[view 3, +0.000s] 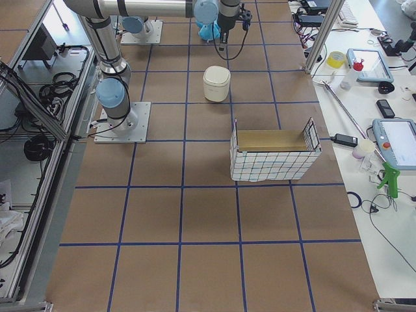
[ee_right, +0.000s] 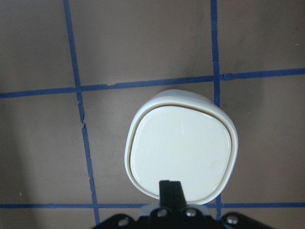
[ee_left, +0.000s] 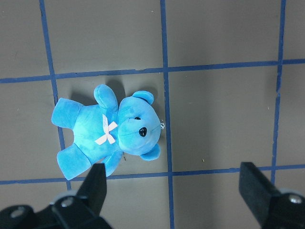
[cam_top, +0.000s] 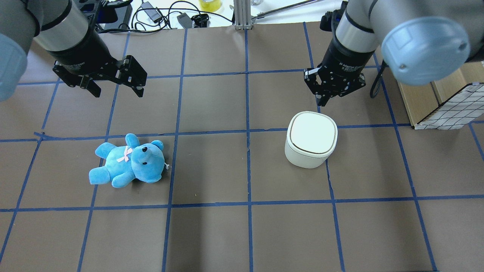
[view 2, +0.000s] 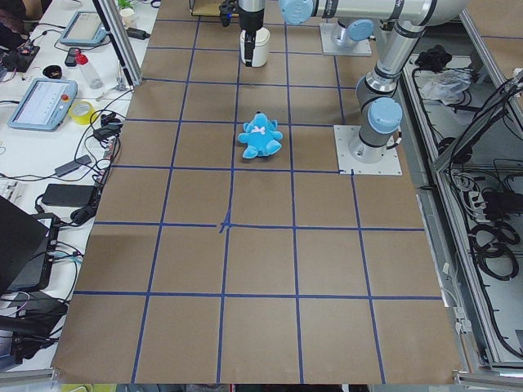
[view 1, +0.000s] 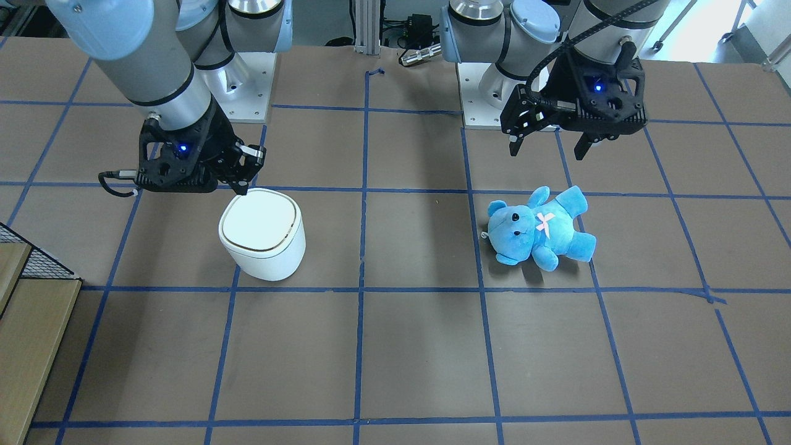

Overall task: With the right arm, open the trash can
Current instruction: 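Move the right gripper down over the white trash can lid, then press the right gripper down on the lid's near edge to pop it open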

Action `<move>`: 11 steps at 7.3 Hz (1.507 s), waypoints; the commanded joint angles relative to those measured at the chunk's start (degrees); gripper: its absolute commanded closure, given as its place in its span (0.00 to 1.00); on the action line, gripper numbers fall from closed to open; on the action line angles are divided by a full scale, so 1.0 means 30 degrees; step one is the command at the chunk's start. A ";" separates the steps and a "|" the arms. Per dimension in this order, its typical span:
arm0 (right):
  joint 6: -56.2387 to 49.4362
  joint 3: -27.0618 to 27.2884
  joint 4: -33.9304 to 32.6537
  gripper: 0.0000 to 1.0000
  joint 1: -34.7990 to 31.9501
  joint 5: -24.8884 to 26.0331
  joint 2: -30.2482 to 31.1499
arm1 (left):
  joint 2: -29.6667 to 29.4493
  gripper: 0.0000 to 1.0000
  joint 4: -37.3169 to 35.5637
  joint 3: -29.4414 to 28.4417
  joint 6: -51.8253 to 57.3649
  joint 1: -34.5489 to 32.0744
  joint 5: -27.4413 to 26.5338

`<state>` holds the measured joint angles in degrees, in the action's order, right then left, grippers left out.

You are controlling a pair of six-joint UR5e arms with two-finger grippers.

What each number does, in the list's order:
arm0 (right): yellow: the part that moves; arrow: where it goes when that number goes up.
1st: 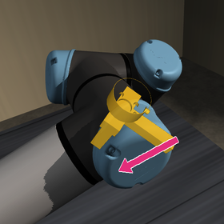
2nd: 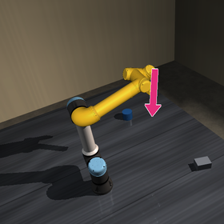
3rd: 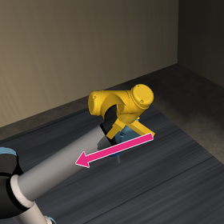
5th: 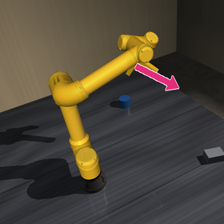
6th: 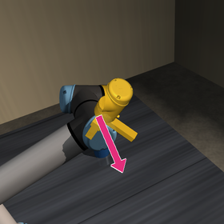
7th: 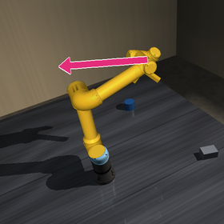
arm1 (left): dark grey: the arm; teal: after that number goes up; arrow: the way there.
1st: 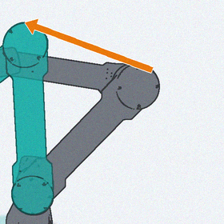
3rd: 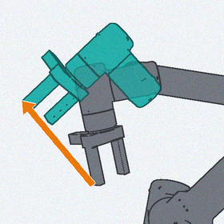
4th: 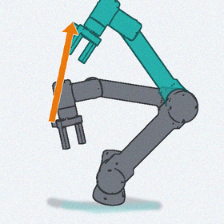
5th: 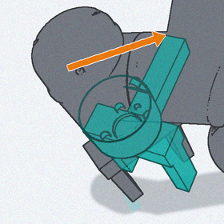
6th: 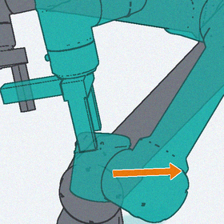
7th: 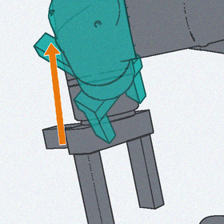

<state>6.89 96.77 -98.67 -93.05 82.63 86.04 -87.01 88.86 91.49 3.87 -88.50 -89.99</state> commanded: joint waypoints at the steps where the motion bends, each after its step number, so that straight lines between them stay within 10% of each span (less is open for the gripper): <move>1: -0.0070 0.3300 -0.5090 1.00 0.0022 0.0053 -0.0087 | 0.0000 0.00 0.0000 0.0000 0.0000 0.0000 -0.0003; 11: -0.1594 0.3838 -0.3675 1.00 0.0344 0.0141 -0.0616 | 0.0000 0.00 0.0000 0.0000 0.0000 0.0000 -0.0003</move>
<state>2.32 108.57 -111.99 -92.14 83.18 83.43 -87.01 88.86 91.49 3.87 -88.50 -90.00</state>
